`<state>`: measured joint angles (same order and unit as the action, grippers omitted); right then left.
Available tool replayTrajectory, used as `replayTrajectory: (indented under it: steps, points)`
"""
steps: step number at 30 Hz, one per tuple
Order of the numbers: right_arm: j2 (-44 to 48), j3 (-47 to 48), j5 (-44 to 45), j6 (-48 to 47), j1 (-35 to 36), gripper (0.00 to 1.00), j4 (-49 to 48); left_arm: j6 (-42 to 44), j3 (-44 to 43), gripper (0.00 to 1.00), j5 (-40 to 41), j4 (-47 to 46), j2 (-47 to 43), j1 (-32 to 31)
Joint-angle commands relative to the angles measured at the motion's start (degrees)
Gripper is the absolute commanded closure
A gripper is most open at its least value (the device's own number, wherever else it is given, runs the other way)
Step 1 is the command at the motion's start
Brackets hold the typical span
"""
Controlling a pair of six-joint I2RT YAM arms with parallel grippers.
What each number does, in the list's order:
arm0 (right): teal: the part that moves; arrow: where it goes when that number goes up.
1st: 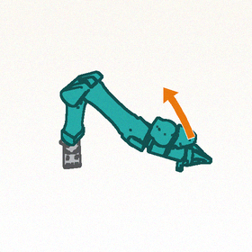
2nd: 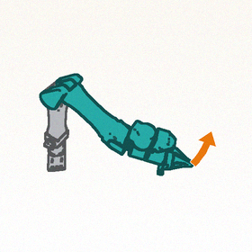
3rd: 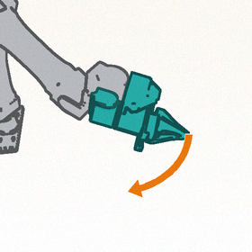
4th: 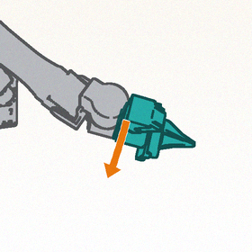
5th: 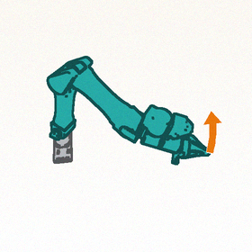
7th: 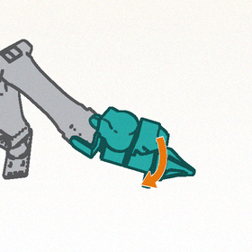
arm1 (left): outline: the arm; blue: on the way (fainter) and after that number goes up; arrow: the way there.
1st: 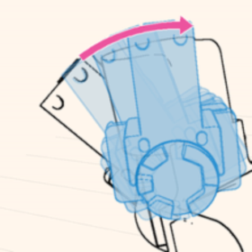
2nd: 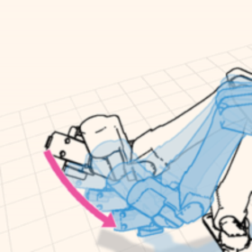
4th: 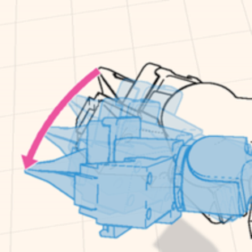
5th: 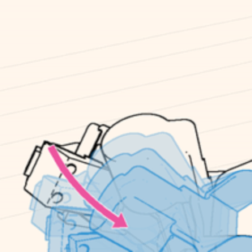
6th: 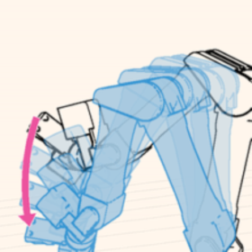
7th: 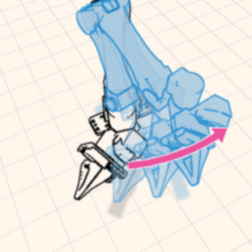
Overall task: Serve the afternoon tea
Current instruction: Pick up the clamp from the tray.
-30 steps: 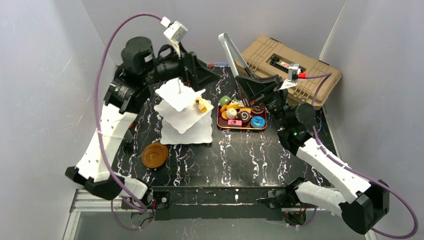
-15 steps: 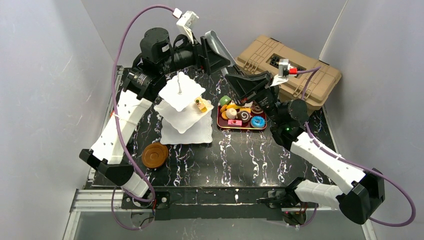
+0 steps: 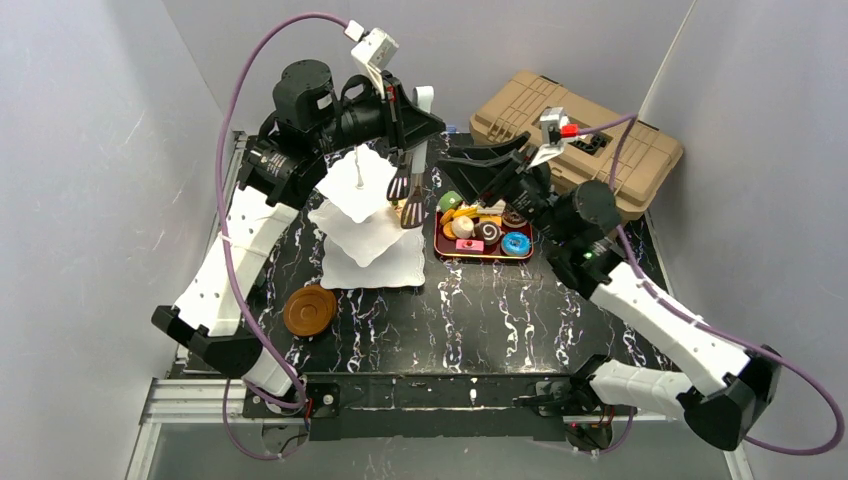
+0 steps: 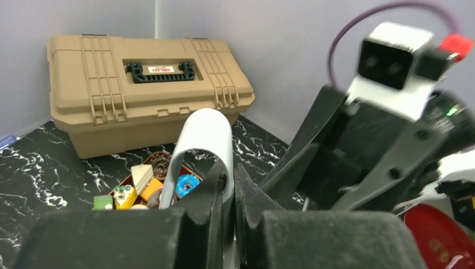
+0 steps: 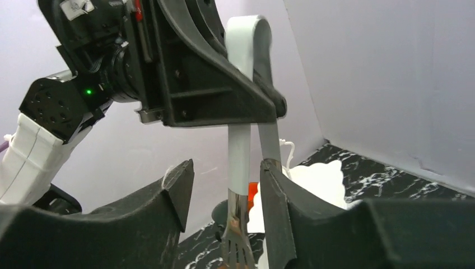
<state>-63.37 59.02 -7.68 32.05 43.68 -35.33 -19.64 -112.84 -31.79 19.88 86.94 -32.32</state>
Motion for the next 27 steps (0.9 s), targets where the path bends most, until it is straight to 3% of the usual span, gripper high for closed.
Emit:
replayTrajectory:
  steps: [1,4,7,12,18,22,27]
  points:
    - [6.77,9.58,-1.14,-9.16,0.18,0.40,19.54,13.19,0.60,1.00,-7.68,3.64,-3.69,0.50]
    - [7.99,14.67,-1.27,-14.44,0.09,0.34,29.82,18.53,1.90,1.00,-16.50,6.50,-4.85,0.38]
    - [6.04,21.16,-3.53,-15.94,0.08,0.37,37.34,22.28,4.78,1.00,-22.32,8.10,-6.60,-0.23]
    - [1.63,26.07,-15.90,-14.82,0.09,0.38,41.47,23.66,6.20,1.00,-26.19,8.62,-8.30,-1.30]
    - [2.82,26.22,-16.34,-17.44,0.09,0.37,43.45,27.65,5.33,1.00,-34.03,14.26,-9.94,-2.21]
    - [1.93,29.06,-17.00,-19.77,0.02,0.42,46.72,25.98,6.40,1.00,-38.40,14.30,-11.26,-2.23]
    - [2.17,27.18,-21.52,-18.70,0.00,0.45,43.79,13.95,10.49,1.00,-42.08,2.89,-14.39,-2.31]
